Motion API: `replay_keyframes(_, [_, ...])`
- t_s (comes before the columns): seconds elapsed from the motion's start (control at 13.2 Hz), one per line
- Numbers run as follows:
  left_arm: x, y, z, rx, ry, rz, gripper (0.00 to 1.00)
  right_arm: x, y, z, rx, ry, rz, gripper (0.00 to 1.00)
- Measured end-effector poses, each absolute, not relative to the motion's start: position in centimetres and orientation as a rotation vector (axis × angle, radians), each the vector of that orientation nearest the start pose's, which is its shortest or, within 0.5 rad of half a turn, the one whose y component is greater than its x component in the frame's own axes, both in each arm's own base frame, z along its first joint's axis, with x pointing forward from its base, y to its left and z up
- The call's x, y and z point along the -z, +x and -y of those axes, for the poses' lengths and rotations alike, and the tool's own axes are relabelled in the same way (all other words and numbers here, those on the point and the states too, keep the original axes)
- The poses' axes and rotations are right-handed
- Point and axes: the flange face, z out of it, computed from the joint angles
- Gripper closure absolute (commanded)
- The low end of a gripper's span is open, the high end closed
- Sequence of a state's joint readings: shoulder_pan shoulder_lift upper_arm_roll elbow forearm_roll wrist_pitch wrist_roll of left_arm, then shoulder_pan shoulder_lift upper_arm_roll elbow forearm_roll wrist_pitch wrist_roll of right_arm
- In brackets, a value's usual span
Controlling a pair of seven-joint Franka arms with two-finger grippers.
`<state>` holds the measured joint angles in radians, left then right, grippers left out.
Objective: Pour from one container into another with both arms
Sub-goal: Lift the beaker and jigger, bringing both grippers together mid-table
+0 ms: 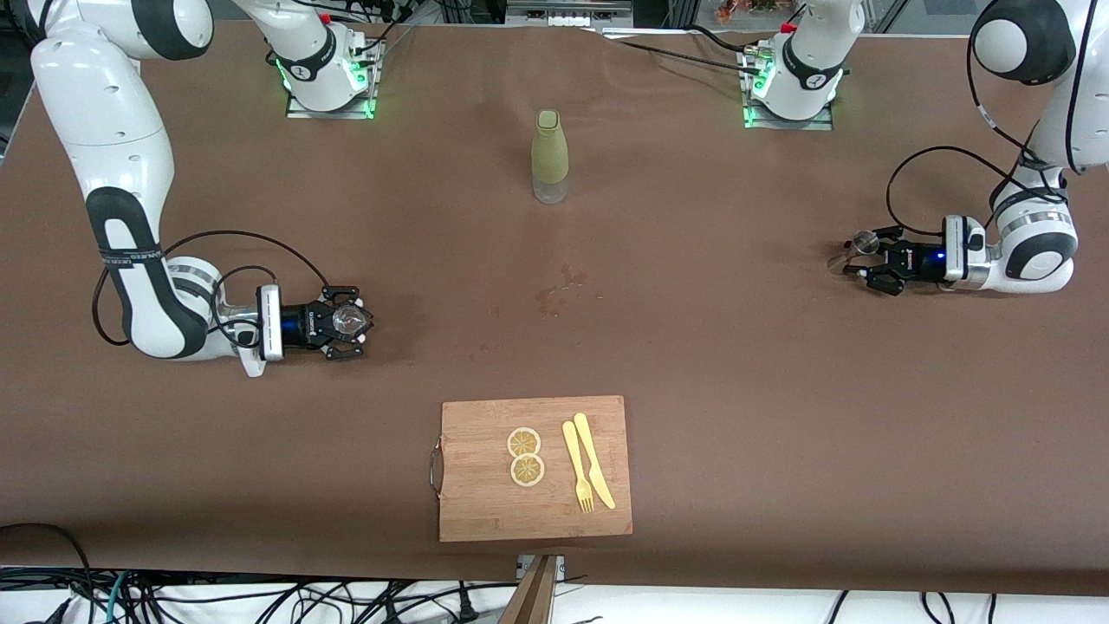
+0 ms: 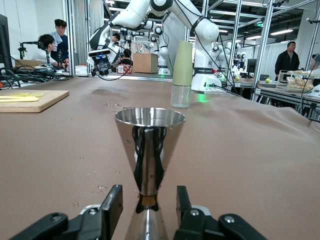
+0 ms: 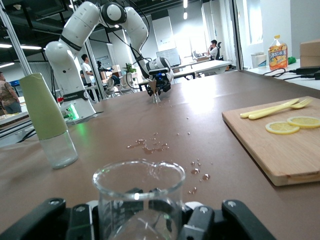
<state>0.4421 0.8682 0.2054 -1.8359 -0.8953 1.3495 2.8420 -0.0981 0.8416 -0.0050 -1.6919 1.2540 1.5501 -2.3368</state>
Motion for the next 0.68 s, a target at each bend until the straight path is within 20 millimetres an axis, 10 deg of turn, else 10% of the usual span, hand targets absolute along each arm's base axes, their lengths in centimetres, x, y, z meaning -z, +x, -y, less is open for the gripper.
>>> replay_keyframes(0.53, [-6.5,44.2,-21.9,-0.986,1.254,1.373,0.74,-17.7,62.0,-7.1,0.827,-1.214,1.314,1.0])
replay_keyframes(0.68, [-6.5,44.1,-21.8,-0.988,1.245,1.368,0.98,-18.5,62.2,-9.4,0.786,-1.199,1.326,1.0])
